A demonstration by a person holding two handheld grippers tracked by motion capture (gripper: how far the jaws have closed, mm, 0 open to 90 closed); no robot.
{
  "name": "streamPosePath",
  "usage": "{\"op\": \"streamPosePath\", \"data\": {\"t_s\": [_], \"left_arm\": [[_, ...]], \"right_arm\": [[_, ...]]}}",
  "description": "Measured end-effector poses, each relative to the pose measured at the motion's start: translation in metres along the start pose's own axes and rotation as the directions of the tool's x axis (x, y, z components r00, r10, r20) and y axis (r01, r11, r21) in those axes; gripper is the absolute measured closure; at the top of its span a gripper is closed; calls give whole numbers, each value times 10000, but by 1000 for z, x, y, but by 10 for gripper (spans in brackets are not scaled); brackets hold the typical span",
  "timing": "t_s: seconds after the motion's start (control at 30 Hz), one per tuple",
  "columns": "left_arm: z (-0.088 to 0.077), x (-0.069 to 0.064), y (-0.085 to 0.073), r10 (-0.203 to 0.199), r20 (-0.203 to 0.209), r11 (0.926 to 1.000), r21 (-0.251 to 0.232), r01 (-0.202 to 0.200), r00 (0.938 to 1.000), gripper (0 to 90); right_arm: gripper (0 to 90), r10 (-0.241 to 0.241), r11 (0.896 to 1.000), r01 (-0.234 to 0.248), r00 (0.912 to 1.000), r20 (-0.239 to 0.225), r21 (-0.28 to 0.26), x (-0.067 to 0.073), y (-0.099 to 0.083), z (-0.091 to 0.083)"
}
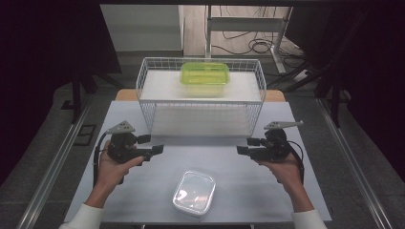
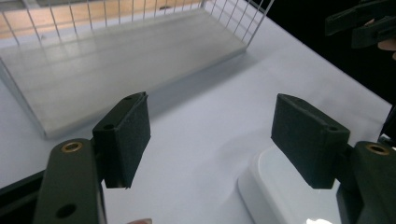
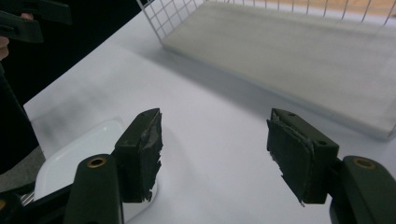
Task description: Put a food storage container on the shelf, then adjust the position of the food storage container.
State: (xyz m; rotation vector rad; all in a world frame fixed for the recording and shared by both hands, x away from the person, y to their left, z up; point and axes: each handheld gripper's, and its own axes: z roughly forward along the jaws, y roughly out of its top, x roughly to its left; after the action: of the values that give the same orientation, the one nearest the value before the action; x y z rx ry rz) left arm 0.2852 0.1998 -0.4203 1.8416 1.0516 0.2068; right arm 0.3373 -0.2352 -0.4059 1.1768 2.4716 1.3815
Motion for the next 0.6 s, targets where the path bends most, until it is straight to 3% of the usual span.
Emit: {"op": "streamPosePath", "data": {"t_s": [0.2, 0.37, 0.6], "left_arm": [[3, -5, -19, -32, 87, 10000, 28, 32, 10000, 294], [7, -6, -23, -58, 70, 9997, 240, 57, 10000, 286], [14, -8, -25, 125, 7, 9987, 485, -125, 9999, 286]], "right_arm": [[363, 26, 9996, -25, 10000, -22, 289, 3, -14, 6], [363, -80, 9990, 78, 10000, 45, 433, 7, -19, 8], [364, 4, 9998, -8, 9998, 186, 203, 6, -23, 1]]}}
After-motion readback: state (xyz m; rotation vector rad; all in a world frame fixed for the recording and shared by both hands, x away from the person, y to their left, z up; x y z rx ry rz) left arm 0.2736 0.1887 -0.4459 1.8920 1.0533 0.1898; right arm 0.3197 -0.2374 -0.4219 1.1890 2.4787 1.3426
